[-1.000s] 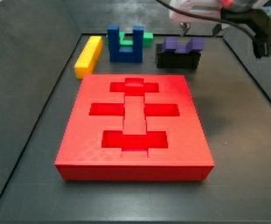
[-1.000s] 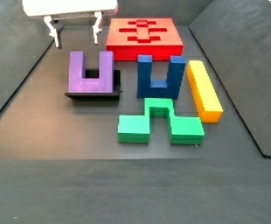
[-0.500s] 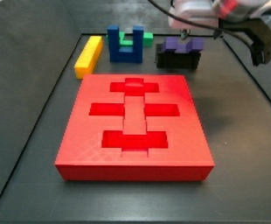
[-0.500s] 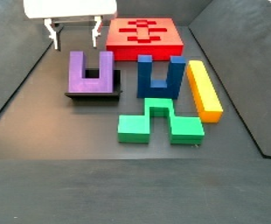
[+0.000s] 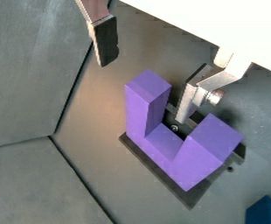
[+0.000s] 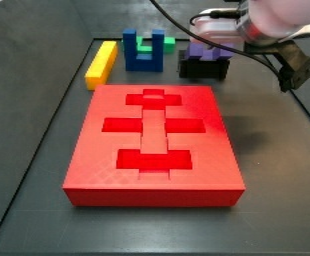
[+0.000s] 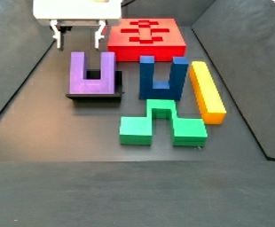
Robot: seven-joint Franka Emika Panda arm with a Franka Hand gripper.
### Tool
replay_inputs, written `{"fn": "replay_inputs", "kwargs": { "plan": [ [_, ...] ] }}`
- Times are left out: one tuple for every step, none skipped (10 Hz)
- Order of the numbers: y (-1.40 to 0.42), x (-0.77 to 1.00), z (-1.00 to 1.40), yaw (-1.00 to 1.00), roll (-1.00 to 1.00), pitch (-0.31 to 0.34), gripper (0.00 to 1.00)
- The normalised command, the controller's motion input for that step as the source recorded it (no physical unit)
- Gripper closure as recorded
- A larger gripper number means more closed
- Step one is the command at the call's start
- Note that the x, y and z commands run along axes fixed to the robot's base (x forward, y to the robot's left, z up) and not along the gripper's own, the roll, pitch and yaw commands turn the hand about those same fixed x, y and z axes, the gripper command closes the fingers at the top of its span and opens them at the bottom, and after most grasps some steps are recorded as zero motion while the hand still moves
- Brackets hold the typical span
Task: Pick up the purple object. Move up. Place the purple object on the fixture. Regrasp the purple object. Move to above the board. Insert the purple object.
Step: Regrasp the purple object.
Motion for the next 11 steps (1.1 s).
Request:
{"fn": "replay_inputs", "kwargs": {
  "plan": [
    [0.1, 0.4, -0.26, 0.03, 0.0, 0.0, 0.0],
    [0.1, 0.39, -0.27, 0.01, 0.0, 0.0, 0.0],
    [0.11, 0.37, -0.26, 0.01, 0.0, 0.0, 0.0],
    [0.15, 0.38, -0.27, 0.0, 0.0, 0.0, 0.0],
    [0.17, 0.34, -0.23, 0.0, 0.0, 0.0, 0.0],
    [0.22, 0.29, -0.15, 0.0, 0.0, 0.0, 0.0],
    [0.21, 0.24, -0.11, 0.0, 0.0, 0.0, 0.0],
    [0.06, 0.11, -0.03, 0.0, 0.0, 0.0, 0.0],
    [0.0, 0.0, 0.0, 0.0, 0.0, 0.0, 0.0],
    [0.0, 0.0, 0.0, 0.0, 0.0, 0.0, 1.0],
    [0.0, 0.0, 0.0, 0.0, 0.0, 0.0, 1.0]
  ]
}}
